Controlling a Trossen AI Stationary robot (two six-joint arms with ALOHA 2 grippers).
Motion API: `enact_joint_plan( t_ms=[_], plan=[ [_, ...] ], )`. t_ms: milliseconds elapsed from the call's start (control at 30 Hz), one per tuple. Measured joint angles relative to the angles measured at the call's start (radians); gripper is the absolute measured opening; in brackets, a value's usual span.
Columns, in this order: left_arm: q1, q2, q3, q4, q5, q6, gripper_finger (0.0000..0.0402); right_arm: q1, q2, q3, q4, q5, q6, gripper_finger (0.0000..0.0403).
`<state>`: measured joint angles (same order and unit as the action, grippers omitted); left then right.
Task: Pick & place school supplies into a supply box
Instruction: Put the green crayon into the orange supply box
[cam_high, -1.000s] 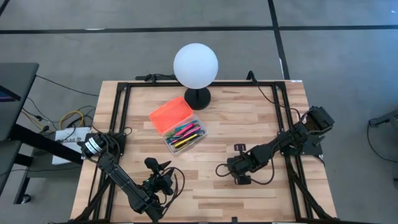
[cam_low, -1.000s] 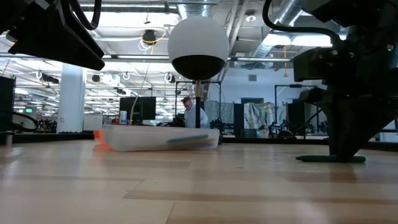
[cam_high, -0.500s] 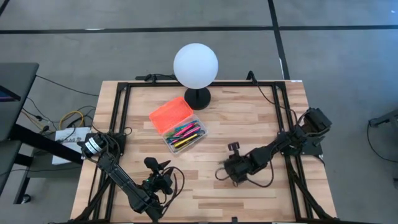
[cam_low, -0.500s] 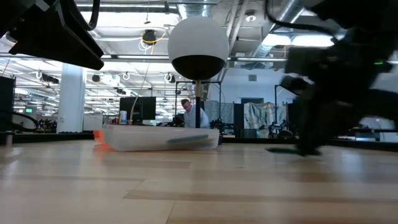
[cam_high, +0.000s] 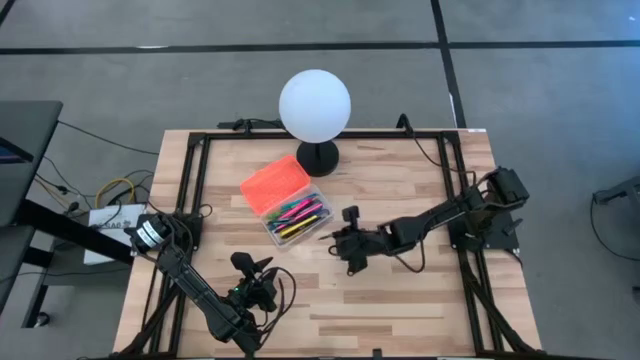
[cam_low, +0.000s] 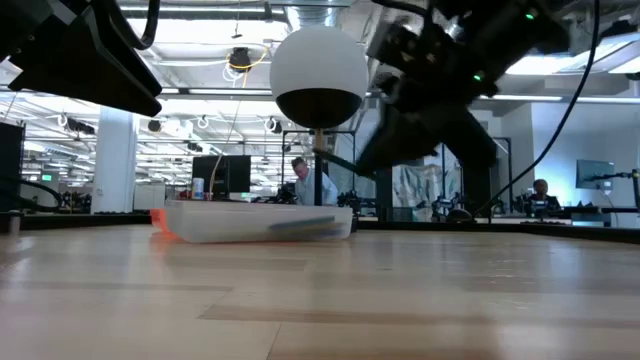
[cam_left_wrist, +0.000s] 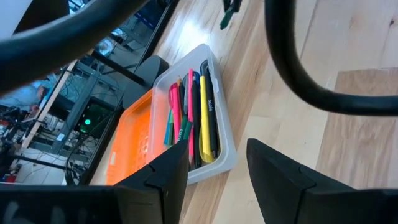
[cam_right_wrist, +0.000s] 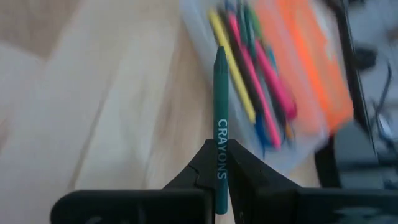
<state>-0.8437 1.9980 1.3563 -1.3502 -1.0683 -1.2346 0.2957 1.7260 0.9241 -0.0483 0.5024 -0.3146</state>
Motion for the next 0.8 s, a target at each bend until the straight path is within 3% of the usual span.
enact_joint_plan(
  t_ms=[167, 333, 467, 800],
  plan=[
    [0.000, 0.000, 0.000, -0.003, -0.001, 0.000, 0.0158, -0.089, -0.001, 0.001, 0.183, -0.206, -0.172, 0.0009],
    [0.000, 0.000, 0.000, -0.003, -0.001, 0.000, 0.0158, -0.159, -0.002, 0.002, 0.260, -0.217, -0.191, 0.0010],
    [0.000, 0.000, 0.000, -0.003, -0.008, 0.000, 0.0158, -0.212, 0.004, 0.003, 0.296, -0.320, -0.180, 0.0010],
    [0.000, 0.000, 0.000, -0.004, -0.009, 0.000, 0.0158, -0.259, 0.148, 0.073, 0.346, -0.393, -0.153, 0.0010]
  ],
)
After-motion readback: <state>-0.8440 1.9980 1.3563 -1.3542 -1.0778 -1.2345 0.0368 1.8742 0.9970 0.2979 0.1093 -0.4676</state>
